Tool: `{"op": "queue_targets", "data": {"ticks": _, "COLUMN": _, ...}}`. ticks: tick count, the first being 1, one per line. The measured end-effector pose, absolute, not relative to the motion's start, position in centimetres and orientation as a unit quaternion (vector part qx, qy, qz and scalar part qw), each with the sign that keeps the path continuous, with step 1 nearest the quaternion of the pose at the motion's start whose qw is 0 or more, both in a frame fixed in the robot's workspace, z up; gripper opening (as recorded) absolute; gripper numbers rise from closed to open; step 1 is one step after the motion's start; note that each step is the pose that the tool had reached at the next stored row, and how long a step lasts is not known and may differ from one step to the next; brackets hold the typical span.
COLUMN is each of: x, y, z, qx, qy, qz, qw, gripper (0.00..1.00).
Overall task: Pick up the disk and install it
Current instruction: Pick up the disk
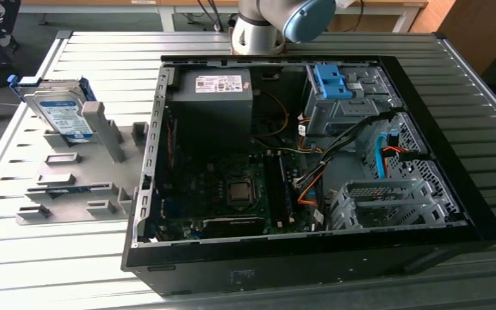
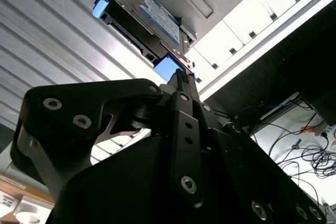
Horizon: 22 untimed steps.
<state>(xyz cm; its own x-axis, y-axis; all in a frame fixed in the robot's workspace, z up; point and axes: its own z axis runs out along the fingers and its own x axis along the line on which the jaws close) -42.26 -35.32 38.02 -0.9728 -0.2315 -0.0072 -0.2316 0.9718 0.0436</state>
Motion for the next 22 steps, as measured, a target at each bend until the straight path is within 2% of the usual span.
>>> {"op": "queue_targets", "data": {"ticks": 22, "x": -42.26, "y": -35.32, "z": 38.02, "qx": -0.148, "qy": 0.989, "qz": 0.022, "qw": 0.0, "gripper": 0.11}}
